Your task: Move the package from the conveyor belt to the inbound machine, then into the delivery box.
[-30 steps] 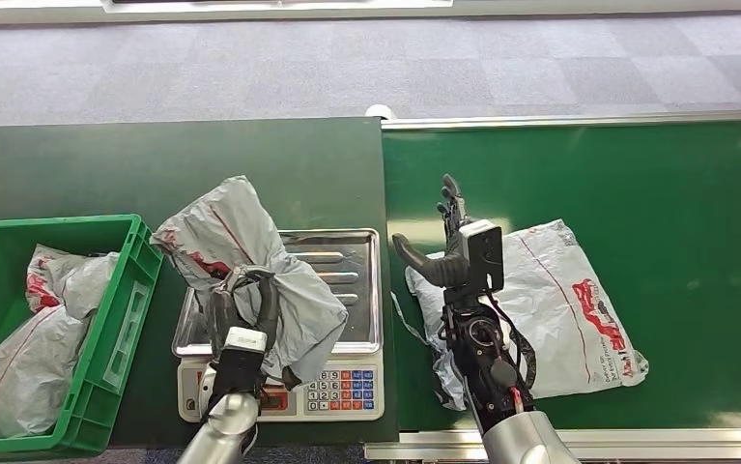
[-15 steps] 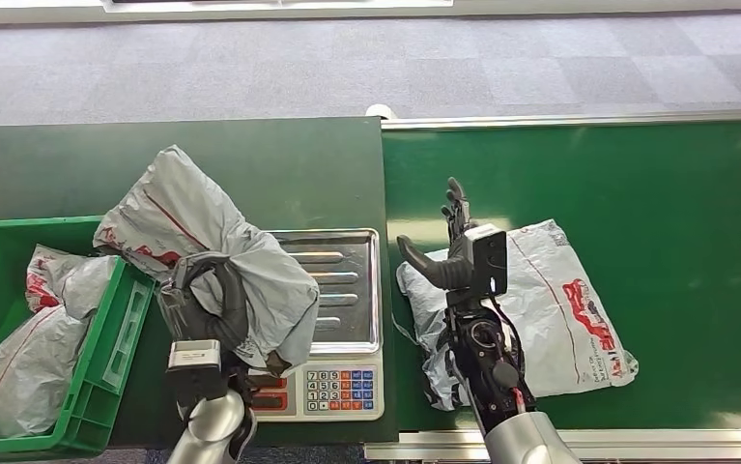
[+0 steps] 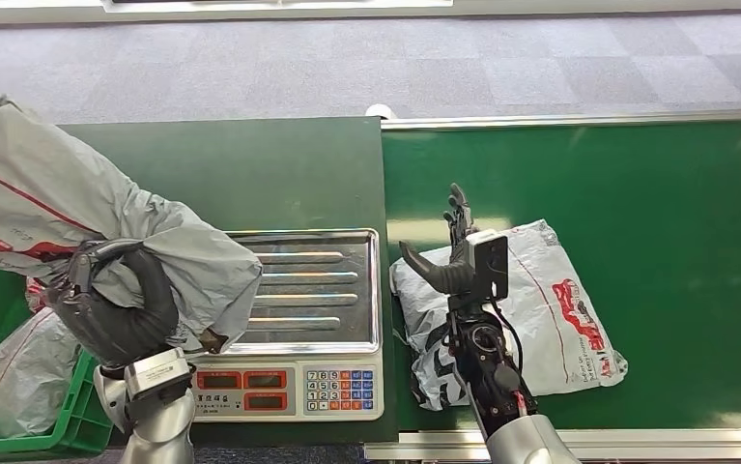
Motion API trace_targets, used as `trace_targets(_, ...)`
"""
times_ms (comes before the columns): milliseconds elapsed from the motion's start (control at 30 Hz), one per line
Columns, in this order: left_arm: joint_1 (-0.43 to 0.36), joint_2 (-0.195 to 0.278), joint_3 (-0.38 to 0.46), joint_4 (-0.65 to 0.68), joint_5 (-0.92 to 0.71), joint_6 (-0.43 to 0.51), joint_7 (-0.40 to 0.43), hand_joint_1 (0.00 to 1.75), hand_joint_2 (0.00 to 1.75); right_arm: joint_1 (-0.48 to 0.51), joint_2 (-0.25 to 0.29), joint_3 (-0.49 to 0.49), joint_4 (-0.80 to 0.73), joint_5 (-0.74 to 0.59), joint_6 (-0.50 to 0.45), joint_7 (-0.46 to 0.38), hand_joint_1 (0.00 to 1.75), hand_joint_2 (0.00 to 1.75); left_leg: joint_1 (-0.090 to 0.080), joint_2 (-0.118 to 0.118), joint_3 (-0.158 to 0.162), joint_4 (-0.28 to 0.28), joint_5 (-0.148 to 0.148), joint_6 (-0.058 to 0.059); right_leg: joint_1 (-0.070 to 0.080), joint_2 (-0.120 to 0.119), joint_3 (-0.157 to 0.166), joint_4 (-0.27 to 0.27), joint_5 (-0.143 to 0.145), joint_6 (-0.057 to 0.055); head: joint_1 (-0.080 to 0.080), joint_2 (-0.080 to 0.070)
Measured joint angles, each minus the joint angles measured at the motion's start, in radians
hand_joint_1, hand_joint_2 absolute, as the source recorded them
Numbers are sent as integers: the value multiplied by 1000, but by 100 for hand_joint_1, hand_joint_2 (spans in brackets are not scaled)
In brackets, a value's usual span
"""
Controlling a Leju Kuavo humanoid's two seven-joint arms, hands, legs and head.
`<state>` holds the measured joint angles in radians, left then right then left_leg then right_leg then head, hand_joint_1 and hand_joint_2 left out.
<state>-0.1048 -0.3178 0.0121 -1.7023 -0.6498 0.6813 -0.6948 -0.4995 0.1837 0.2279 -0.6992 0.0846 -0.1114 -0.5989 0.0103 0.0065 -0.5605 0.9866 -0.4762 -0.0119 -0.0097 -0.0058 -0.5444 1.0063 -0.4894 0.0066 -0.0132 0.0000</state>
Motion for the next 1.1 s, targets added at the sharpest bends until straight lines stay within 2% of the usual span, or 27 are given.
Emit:
trace_targets(267,-18,-12,227,-48,-173,0,0,175,175,11,-14,0,0,5,-6,-1,0,175,0,0,0,0,0,0,0,0,0,0,0,0,0,0)
trace_targets(467,-33,-14,339,-73,-260,0,0,175,175,12,-15,0,0,5,-6,-1,0,175,0,0,0,0,0,0,0,0,0,0,0,0,0,0)
trace_targets(833,-85,-18,451,-80,-370,0,0,175,175,37,-20,-1,-26,11,-21,13,0,175,0,0,0,0,0,0,0,0,0,0,0,0,0,0)
trace_targets(1100,-114,-18,488,-80,-381,0,0,175,175,41,-23,-2,-40,13,-23,15,0,175,0,0,0,0,0,0,0,0,0,0,0,0,0,0)
